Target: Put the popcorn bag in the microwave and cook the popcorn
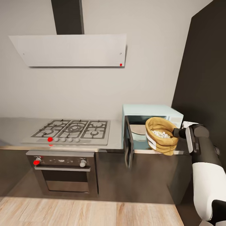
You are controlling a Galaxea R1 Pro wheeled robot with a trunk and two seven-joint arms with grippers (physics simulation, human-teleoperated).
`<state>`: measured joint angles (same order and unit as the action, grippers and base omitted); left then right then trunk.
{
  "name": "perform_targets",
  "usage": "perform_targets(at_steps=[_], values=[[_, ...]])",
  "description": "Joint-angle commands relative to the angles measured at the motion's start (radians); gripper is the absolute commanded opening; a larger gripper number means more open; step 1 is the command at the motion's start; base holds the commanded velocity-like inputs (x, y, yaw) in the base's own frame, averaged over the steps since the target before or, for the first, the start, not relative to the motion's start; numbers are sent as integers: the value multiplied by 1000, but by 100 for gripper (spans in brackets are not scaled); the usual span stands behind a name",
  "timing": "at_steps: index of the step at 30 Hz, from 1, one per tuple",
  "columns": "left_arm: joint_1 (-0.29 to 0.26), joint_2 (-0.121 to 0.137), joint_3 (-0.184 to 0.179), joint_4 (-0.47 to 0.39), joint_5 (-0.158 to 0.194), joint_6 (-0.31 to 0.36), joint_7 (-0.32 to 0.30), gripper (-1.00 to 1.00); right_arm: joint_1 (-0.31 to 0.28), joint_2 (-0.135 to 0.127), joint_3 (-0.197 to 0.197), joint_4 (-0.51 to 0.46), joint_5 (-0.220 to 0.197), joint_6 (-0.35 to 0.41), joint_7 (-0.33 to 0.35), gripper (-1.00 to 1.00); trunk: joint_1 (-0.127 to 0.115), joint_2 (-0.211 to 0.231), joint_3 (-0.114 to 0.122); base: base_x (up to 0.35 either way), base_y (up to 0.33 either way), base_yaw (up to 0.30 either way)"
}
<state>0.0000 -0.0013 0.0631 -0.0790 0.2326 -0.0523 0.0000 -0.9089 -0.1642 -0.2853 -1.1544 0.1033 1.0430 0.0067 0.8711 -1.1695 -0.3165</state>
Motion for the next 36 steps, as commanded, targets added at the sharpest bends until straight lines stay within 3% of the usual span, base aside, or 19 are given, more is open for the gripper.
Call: perform_targets(at_steps=[1, 8, 36], values=[[0, 0, 6, -1, 1, -1, 0, 100, -1, 0, 0, -1, 6, 4, 3, -100, 1, -1, -1, 285, 0, 0], [0, 0, 5, -1, 1, -1, 0, 100, -1, 3, 3, 0, 6, 4, 3, -100, 1, -1, -1, 155, 0, 0], [0, 0, 5, -2, 1, -2, 0, 100, 0, 15, 8, 15, 6, 4, 0, -100, 1, -1, -1, 11, 0, 0]])
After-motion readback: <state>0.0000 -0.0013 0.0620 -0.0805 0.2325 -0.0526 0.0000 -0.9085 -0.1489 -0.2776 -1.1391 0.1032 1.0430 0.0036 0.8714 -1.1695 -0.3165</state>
